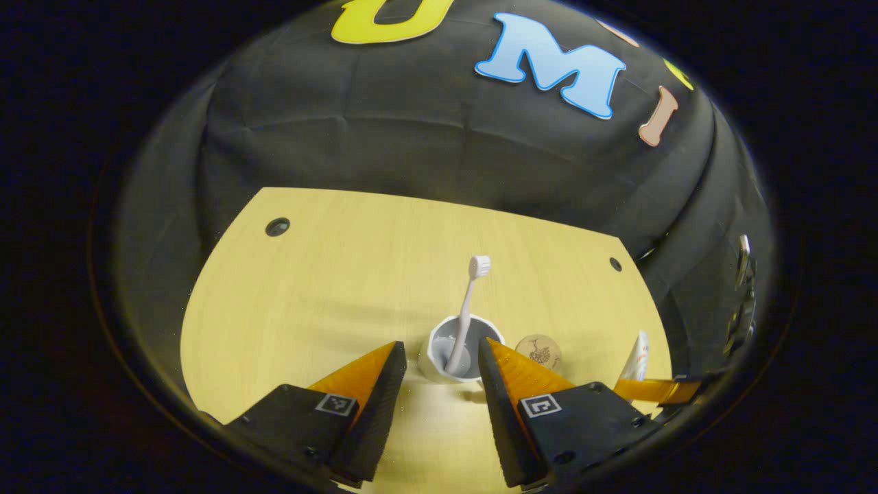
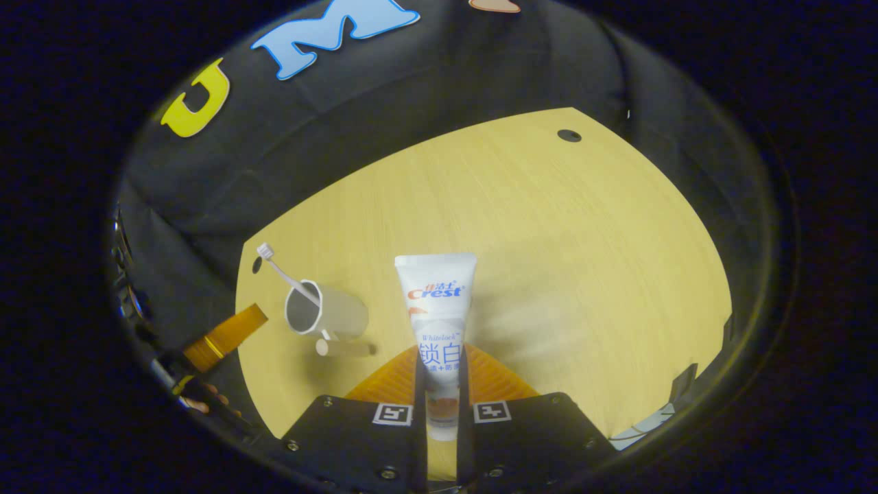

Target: Put the toothbrush and toothpaste on the desktop into the cup, then pick up the cup and place it on the coaster on the desktop.

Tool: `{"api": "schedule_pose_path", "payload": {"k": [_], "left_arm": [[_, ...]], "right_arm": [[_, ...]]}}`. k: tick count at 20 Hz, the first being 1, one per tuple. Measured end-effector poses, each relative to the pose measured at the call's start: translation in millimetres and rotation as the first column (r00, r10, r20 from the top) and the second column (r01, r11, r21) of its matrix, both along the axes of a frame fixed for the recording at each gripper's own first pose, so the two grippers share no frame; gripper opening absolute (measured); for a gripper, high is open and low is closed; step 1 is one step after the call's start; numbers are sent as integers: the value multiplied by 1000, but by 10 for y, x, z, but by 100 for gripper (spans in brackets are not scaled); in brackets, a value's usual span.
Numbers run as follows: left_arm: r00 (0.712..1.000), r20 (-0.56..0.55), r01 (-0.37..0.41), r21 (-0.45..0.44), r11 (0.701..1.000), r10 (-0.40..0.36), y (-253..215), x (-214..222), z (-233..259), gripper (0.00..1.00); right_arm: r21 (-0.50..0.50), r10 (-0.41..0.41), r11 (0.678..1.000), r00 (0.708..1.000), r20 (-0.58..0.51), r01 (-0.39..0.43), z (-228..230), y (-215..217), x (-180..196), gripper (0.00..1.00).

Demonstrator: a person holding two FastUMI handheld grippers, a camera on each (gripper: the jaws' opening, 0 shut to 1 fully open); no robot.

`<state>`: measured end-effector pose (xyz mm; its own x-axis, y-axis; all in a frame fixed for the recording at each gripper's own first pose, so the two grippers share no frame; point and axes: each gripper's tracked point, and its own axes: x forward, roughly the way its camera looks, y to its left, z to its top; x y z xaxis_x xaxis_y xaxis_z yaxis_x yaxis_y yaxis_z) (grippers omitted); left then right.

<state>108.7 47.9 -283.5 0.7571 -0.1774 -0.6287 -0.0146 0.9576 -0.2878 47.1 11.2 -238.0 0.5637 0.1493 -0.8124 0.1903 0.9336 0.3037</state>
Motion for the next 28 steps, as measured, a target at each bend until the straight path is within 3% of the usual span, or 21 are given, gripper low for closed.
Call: {"api": "schedule_pose_path", "payload": {"k": [5, 17, 28], "left_arm": [[999, -26, -28, -31, 999, 27, 289, -311, -43, 72], [984, -53, -168, 6, 986, 168, 1411, -914, -67, 73], [955, -112, -273, 27, 962, 274, 1999, -1368, -211, 73]], "right_arm": [[9, 0, 1000, 999, 41, 0, 204, 207, 351, 17], [40, 24, 999, 990, 142, -30, 373, 1036, 1023, 17], [66, -46, 997, 955, 294, 28, 328, 1381, 1450, 17]]}}
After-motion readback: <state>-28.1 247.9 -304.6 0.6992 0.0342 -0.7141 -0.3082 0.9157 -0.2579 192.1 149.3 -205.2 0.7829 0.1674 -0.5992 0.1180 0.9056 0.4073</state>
